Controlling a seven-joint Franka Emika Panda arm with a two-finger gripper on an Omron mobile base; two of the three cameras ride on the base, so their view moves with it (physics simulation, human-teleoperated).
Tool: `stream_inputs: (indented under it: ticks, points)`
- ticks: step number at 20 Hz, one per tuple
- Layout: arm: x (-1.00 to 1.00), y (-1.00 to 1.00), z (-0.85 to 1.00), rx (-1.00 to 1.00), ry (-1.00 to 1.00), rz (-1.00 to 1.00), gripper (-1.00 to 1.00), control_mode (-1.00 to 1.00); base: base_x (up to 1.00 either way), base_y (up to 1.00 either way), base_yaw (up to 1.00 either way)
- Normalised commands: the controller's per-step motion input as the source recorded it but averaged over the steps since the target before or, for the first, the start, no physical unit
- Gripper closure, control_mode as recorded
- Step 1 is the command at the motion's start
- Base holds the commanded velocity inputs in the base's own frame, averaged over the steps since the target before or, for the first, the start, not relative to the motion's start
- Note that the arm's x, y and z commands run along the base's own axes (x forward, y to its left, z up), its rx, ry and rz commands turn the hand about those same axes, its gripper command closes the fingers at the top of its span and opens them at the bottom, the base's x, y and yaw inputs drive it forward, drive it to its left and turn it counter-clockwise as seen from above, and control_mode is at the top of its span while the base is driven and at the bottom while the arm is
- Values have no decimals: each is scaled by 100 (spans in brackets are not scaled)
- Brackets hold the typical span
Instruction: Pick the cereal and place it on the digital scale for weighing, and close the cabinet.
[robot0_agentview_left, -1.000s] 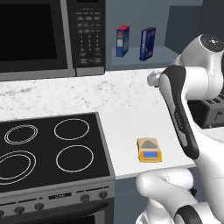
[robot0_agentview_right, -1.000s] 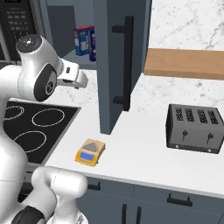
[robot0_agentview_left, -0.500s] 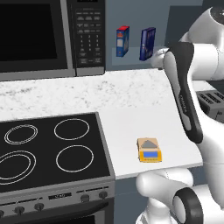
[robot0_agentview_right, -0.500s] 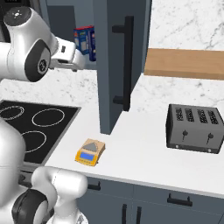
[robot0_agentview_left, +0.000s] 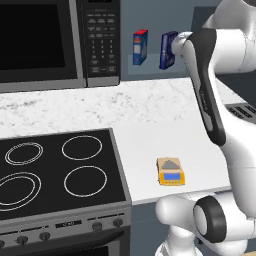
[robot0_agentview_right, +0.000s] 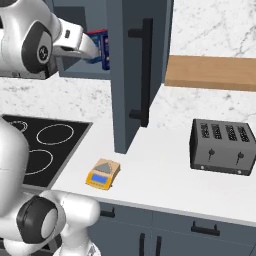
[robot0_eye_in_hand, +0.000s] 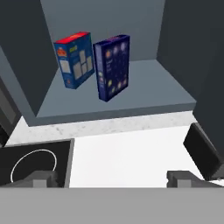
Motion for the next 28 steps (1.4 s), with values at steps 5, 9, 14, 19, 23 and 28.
stream_inputs:
  ticks: [5, 9, 14, 19, 23, 28]
  points:
    - [74, 7, -17, -4, -14, -13, -100, -100, 0, 0, 0]
    - [86, 28, -6, -6, 0, -16, -100, -100, 0, 0, 0]
    - [73, 0, 0, 0, 8, -4, -100, -100, 0, 0, 0]
    - [52, -4, 0, 0, 1, 0, -100, -100, 0, 0, 0]
    - [42, -2, 0, 0, 3, 0, -100, -100, 0, 0, 0]
    - [48, -4, 0, 0, 1, 0, -100, -100, 0, 0, 0]
